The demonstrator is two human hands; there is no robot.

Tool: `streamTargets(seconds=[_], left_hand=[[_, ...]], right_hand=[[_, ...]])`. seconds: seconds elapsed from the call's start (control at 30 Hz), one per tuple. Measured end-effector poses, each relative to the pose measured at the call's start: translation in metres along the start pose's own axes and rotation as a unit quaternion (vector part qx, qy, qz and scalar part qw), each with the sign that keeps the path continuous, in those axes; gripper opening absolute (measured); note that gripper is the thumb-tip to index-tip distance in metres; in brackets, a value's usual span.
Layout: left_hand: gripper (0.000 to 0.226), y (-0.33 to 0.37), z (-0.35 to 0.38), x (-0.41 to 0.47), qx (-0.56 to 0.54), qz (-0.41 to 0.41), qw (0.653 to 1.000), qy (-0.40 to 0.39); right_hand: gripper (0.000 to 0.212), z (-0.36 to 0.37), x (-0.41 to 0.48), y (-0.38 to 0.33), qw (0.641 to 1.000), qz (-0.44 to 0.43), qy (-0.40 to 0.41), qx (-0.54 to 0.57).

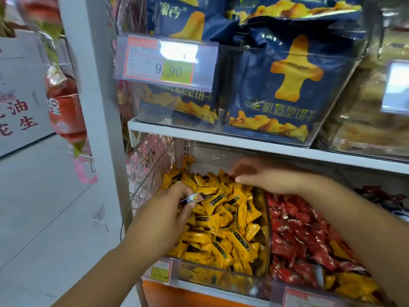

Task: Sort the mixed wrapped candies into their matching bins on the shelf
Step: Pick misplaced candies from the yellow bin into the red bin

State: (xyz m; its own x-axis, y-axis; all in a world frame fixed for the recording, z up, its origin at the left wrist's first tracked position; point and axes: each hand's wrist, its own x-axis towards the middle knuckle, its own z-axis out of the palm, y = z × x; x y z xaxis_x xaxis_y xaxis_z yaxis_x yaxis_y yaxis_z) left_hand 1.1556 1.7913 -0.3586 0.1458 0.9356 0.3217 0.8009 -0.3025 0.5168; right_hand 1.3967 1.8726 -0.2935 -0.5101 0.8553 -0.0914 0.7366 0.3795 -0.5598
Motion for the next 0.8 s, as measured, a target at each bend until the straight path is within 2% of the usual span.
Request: streamTargets(seconds=[0.07,0.13,0.2,0.23,0.3,0.33,0.43,0.5,0.67,0.8], left_hand=[[0.006,-0.015,0.000,-0.008,0.025,-0.009,1.000,-0.006],[0.014,-0.025,0.005,-0.012,0.028,-0.009,0.999,-0.011],[0.020,-0.028,0.012,-0.013,0.051,-0.006,0.999,-0.013],[0.022,-0.029,0.015,-0.012,0.058,-0.003,0.998,-0.015],[0.023,-0.029,0.016,-0.011,0.062,-0.006,0.998,-0.018],[0.023,-0.029,0.016,-0.011,0.060,-0.006,0.998,-0.017],[0.022,-0.029,0.015,-0.011,0.042,-0.005,0.999,-0.014],[0.020,-0.028,0.016,-0.010,0.037,-0.004,0.999,-0.011],[0.016,-0.031,0.019,-0.010,0.033,-0.001,0.999,-0.009],[0.011,-0.034,0.021,-0.012,0.019,0.001,1.000,0.003]], right_hand=[[0.054,-0.009,0.033,0.008,0.986,0.042,-0.093,-0.133],[0.087,-0.003,0.070,0.009,0.935,0.153,-0.188,-0.258],[0.098,0.016,0.104,0.013,0.877,0.229,-0.298,-0.299],[0.098,0.023,0.118,0.018,0.866,0.242,-0.325,-0.292],[0.084,0.027,0.131,0.030,0.881,0.241,-0.311,-0.262],[0.084,0.026,0.129,0.033,0.897,0.244,-0.292,-0.226],[0.101,0.025,0.118,0.038,0.943,0.229,-0.223,-0.091],[0.099,0.029,0.113,0.037,0.948,0.235,-0.212,-0.017],[0.092,0.032,0.100,0.025,0.962,0.206,-0.181,-0.011],[0.065,0.024,0.100,0.019,0.984,0.132,-0.115,0.029]])
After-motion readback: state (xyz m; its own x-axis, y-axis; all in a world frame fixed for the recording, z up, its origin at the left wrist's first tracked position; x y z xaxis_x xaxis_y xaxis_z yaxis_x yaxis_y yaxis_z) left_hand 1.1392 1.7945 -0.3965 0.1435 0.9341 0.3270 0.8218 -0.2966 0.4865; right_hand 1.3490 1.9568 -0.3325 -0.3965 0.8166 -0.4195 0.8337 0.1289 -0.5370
